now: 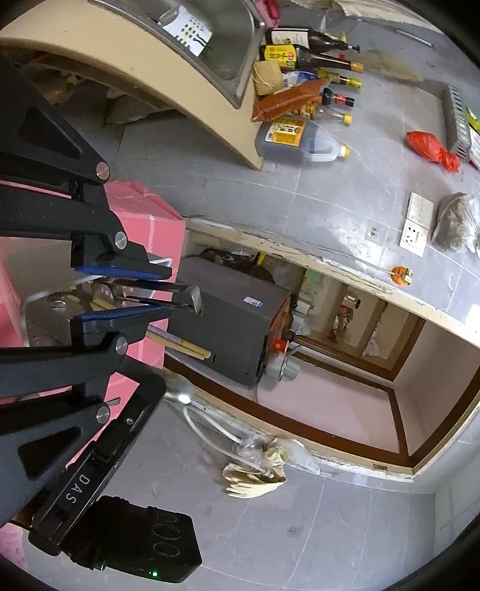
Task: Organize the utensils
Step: 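Open both tools to drop the knife and peeler into the caddy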
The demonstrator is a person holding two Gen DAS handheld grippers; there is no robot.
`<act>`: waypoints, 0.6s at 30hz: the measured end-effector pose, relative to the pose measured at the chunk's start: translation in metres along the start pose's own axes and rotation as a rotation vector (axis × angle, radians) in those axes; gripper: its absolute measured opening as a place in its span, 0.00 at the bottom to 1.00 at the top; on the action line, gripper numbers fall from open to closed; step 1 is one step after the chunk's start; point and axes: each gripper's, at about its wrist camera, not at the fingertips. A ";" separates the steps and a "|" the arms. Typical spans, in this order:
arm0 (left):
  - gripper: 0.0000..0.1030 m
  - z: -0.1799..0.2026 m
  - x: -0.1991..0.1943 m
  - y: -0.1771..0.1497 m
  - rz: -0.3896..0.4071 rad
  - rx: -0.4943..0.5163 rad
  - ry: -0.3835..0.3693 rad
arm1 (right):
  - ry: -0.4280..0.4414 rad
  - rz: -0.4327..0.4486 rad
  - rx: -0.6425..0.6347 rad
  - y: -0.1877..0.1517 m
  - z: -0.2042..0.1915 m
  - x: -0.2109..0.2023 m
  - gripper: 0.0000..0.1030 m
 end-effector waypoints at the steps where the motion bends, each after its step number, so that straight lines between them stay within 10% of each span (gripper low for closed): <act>1: 0.14 -0.001 0.000 0.000 -0.002 -0.006 -0.004 | -0.002 -0.003 0.001 0.000 0.000 0.000 0.03; 7: 0.40 0.001 -0.011 0.004 0.040 -0.032 -0.019 | -0.014 0.008 0.014 0.002 0.002 -0.007 0.08; 18: 0.70 0.031 -0.026 0.018 0.098 0.026 0.040 | -0.116 0.130 0.010 0.030 0.011 -0.057 0.60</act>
Point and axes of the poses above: each gripper's, at about its wrist camera, not at the fingertips, and x roughly the way its jaws point, z to its right, y to its top, and after that the axes turned 5 degrees about -y, right-handed
